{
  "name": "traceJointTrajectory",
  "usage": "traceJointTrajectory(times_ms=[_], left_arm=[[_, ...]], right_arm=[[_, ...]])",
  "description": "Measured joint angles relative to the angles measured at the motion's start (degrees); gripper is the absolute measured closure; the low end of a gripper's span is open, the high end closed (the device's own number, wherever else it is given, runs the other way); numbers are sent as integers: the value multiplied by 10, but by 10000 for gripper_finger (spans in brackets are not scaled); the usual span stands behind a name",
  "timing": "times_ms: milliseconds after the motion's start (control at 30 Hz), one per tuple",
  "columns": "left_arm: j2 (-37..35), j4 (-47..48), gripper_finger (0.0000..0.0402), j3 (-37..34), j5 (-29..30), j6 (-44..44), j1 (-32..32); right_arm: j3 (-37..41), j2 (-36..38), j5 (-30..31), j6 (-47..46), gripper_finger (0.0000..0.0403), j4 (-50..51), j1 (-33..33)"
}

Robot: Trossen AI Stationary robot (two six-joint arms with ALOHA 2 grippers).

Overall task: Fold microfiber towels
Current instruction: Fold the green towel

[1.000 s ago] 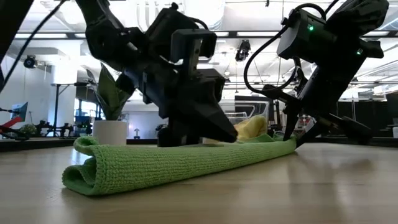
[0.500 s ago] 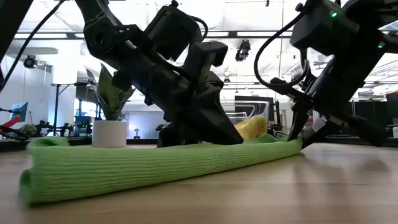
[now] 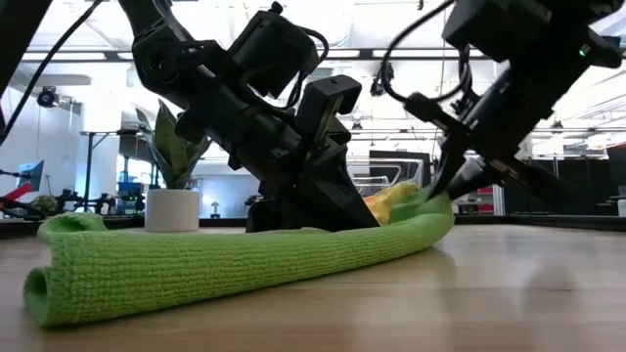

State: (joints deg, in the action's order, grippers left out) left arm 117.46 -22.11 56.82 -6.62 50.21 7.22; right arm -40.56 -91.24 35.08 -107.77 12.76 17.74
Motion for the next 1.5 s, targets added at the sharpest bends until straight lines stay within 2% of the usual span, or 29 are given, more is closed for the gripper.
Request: traceJointTrajectory(times_ms=[233,600,867,1167,1233,1367,1500], left_arm=[[-2,1,396,-1,-3,-2,0],[-2,16,396,-1,-8,-5,0],[-2,21,396,-1,-8,-4,-1],[-14,22,396,-1,-4,-13,-1],[-26,27,396,-2,5,-26,-1],[-69,77,396,-7,69,-56,-8],[-136,134,396,-21,128,-85,-10]], right_arm=[[-29,0,14,83,385,3,11],[-71,0,135,123,385,6,66],[-110,0,197,183,385,8,97],[-145,1,210,253,385,10,103],[-145,1,215,250,385,16,103],[-142,1,223,217,385,41,105],[-150,1,224,232,385,42,114]])
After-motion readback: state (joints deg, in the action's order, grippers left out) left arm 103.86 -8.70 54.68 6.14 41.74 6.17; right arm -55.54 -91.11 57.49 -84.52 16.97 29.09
